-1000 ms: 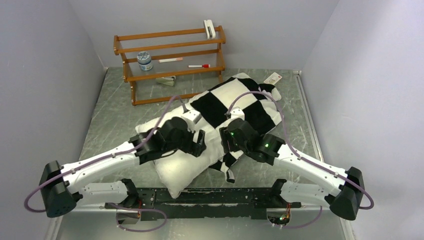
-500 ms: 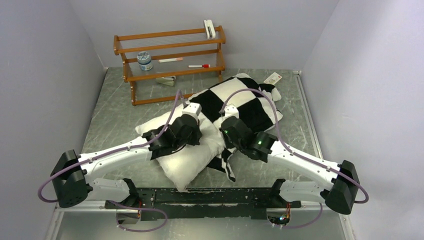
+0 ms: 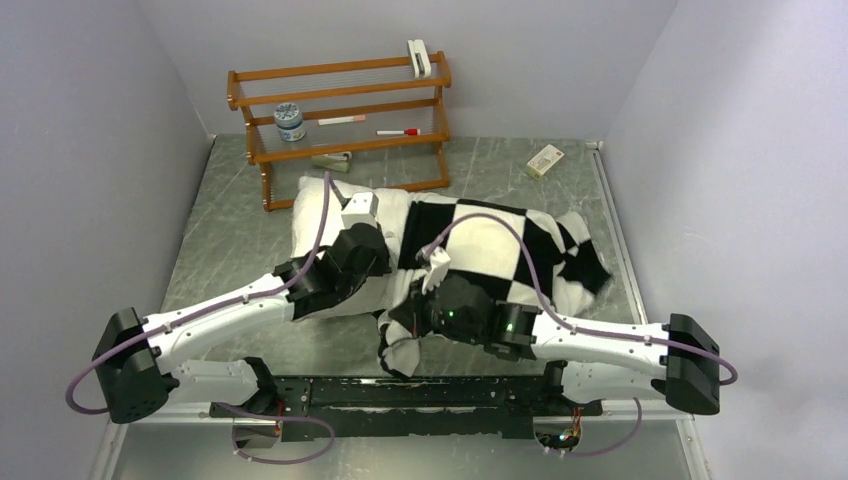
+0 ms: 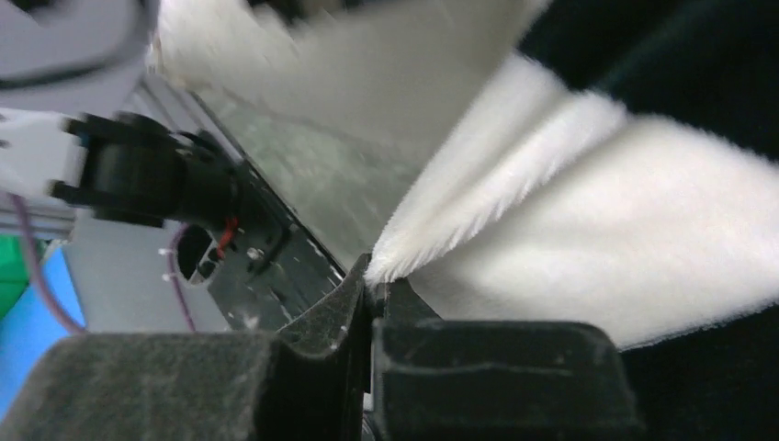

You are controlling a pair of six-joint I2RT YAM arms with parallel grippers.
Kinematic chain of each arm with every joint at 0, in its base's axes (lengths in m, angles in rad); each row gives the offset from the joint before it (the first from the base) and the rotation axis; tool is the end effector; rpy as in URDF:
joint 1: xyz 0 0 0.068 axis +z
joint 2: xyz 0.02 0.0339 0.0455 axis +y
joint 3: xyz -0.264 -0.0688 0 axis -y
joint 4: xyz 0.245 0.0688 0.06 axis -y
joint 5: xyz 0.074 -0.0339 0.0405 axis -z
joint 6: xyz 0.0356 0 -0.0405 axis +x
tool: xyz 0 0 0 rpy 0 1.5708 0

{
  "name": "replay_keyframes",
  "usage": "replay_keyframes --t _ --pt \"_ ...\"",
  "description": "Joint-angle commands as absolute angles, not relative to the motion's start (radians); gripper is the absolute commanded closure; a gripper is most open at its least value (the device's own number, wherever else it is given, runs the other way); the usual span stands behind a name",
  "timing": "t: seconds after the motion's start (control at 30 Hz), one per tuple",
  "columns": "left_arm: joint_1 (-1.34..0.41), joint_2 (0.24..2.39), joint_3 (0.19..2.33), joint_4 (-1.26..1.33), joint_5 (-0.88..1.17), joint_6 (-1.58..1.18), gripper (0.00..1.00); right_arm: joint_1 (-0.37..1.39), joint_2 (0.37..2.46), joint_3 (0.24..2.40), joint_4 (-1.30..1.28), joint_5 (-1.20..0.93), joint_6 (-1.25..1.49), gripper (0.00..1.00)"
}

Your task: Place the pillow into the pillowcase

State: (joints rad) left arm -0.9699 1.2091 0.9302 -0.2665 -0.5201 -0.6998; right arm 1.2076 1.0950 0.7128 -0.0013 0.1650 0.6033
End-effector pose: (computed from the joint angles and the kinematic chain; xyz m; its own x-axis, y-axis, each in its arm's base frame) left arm 0.1663 -0.2113 0.2962 -0.5307 -0.2144 -0.8200 0.1749 0.9190 -0.3534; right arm 0.0943 0.2316 0.2716 -0.6019 -0.0084 -0.7985 -0.6393 0.6043 0.4755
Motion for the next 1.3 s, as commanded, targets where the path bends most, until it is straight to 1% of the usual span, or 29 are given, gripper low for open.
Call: replay_keyframes --t 0.0,0.07,0.1,0.13,0.2,0.23,0.27,0.33,0.4,0.43,0.5,0.57,0.7,0.8,0.87,0.93,1.0,1.03,1.07,1.1,1.13,1.17,1.2,1.23,1.27 --pt "-0.964 1.213 0.845 -0.051 -0.465 -0.782 0.95 1.258 1.082 0.571 0.155 0.308 0.79 1.0" --pt "-0.964 1.209 0.841 -0.072 -0.425 -0.772 0.94 1.259 1.042 0.564 0.041 0.441 0.82 1.0" --pt "-0.962 1.2 0.849 -0.106 -0.411 -0.769 0.88 1.258 1.017 0.562 -0.002 0.488 0.824 0.98" --pt "-0.96 1.188 0.859 -0.153 -0.401 -0.769 0.78 1.258 0.987 0.566 -0.05 0.525 0.835 0.94" --pt "-0.95 1.141 0.878 -0.241 -0.391 -0.754 0.55 1.257 0.941 0.58 -0.117 0.587 0.834 0.83" --pt "-0.938 1.11 0.887 -0.278 -0.378 -0.736 0.45 1.258 0.922 0.587 -0.139 0.608 0.83 0.8" --pt "-0.917 1.083 0.902 -0.314 -0.361 -0.711 0.37 1.256 0.913 0.596 -0.159 0.617 0.83 0.76" --pt "-0.829 1.052 0.964 -0.418 -0.291 -0.642 0.28 1.257 0.909 0.644 -0.208 0.625 0.816 0.66" --pt "-0.719 1.048 1.039 -0.506 -0.24 -0.563 0.24 1.257 0.93 0.724 -0.263 0.634 0.764 0.57" --pt "-0.653 1.056 1.085 -0.536 -0.224 -0.527 0.22 1.258 0.952 0.782 -0.332 0.664 0.778 0.53" --pt "-0.577 1.093 1.148 -0.594 -0.208 -0.474 0.18 1.258 0.997 0.873 -0.424 0.713 0.779 0.49" --pt "-0.51 1.142 1.174 -0.611 -0.169 -0.437 0.16 1.254 1.054 0.929 -0.453 0.775 0.75 0.47" --pt "-0.365 1.233 1.153 -0.553 -0.001 -0.412 0.11 1.215 1.181 1.064 -0.482 0.841 0.655 0.43" --pt "-0.323 1.299 1.145 -0.531 0.053 -0.378 0.09 1.104 1.3 1.195 -0.541 0.795 0.62 0.39" --pt "-0.32 1.322 1.115 -0.499 0.043 -0.36 0.08 1.035 1.361 1.239 -0.515 0.751 0.574 0.39" --pt "-0.314 1.354 1.083 -0.476 0.077 -0.347 0.07 1.0 1.406 1.259 -0.458 0.744 0.524 0.39" --pt "-0.313 1.383 1.039 -0.446 0.138 -0.347 0.1 0.962 1.464 1.299 -0.433 0.714 0.491 0.39" --pt "-0.313 1.392 1.016 -0.43 0.178 -0.343 0.15 0.946 1.498 1.325 -0.433 0.709 0.481 0.39" --pt "-0.313 1.395 0.989 -0.408 0.221 -0.342 0.25 0.931 1.531 1.349 -0.436 0.705 0.469 0.39" --pt "-0.313 1.387 0.954 -0.388 0.261 -0.347 0.42 0.915 1.565 1.376 -0.442 0.706 0.462 0.39" --pt "-0.313 1.373 0.93 -0.369 0.288 -0.361 0.63 0.904 1.593 1.399 -0.445 0.705 0.456 0.39" --pt "-0.314 1.345 0.9 -0.345 0.315 -0.379 0.8 0.894 1.618 1.418 -0.445 0.696 0.45 0.39" --pt "-0.314 1.312 0.868 -0.317 0.378 -0.404 0.92 0.885 1.637 1.435 -0.44 0.681 0.445 0.39" --pt "-0.315 1.275 0.838 -0.276 0.421 -0.432 0.95 0.879 1.658 1.448 -0.429 0.665 0.441 0.39" --pt "-0.316 1.238 0.812 -0.255 0.447 -0.46 0.95 0.874 1.675 1.461 -0.428 0.654 0.438 0.39"
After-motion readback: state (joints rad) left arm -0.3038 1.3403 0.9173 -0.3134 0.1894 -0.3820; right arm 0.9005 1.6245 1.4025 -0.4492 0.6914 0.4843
